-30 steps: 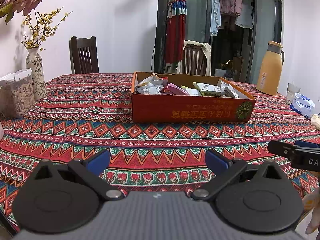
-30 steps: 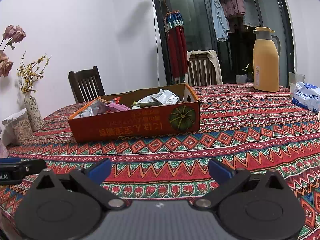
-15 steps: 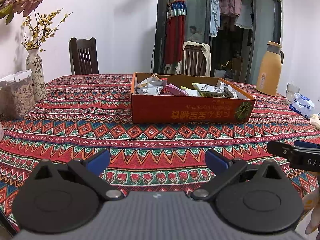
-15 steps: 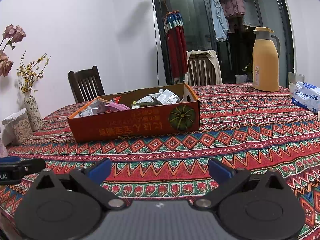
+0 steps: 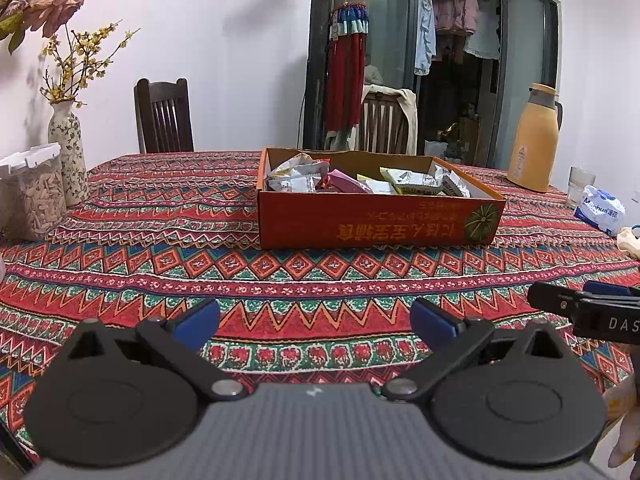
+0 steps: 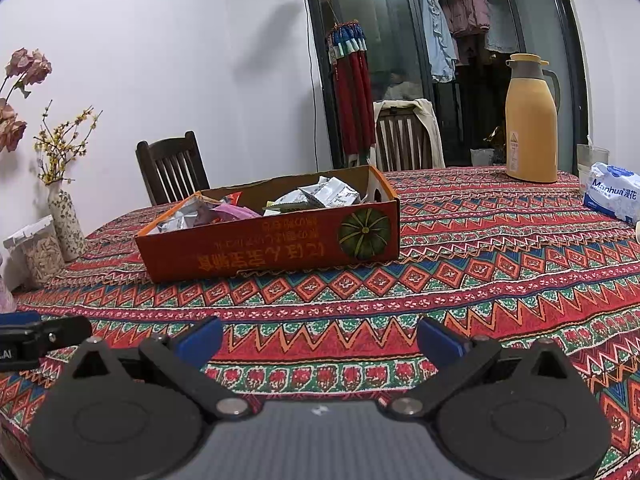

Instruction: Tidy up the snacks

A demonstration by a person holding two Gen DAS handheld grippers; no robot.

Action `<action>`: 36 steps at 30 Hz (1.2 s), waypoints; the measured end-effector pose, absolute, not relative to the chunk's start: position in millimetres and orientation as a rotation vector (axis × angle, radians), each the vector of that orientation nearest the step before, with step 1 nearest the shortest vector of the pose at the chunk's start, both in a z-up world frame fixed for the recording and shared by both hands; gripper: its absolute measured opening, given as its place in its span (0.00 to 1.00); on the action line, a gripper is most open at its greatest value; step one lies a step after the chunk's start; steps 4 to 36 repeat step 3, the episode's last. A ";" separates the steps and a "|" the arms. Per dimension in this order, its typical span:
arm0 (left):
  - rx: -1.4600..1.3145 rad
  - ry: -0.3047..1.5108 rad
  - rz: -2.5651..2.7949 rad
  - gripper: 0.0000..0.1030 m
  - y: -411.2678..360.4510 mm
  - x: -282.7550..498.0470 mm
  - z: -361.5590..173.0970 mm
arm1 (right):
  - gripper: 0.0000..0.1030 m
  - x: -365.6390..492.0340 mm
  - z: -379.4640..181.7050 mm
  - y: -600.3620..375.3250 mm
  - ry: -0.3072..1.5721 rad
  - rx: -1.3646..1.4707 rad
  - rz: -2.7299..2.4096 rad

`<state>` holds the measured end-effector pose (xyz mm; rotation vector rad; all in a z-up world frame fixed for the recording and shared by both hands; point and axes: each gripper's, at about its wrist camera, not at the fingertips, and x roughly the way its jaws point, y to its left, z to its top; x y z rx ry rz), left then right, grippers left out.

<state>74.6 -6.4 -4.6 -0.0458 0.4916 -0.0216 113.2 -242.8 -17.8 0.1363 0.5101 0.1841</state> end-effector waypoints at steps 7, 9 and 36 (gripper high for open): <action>-0.047 0.493 -0.022 1.00 -6.3 74.8 -4.7 | 1.00 113.2 -17.7 -242.7 0.510 0.136 0.185; -0.047 0.493 -0.022 1.00 -6.3 74.8 -4.7 | 1.00 113.2 -17.7 -242.7 0.510 0.136 0.185; -0.047 0.493 -0.022 1.00 -6.3 74.8 -4.7 | 1.00 113.2 -17.7 -242.7 0.510 0.136 0.185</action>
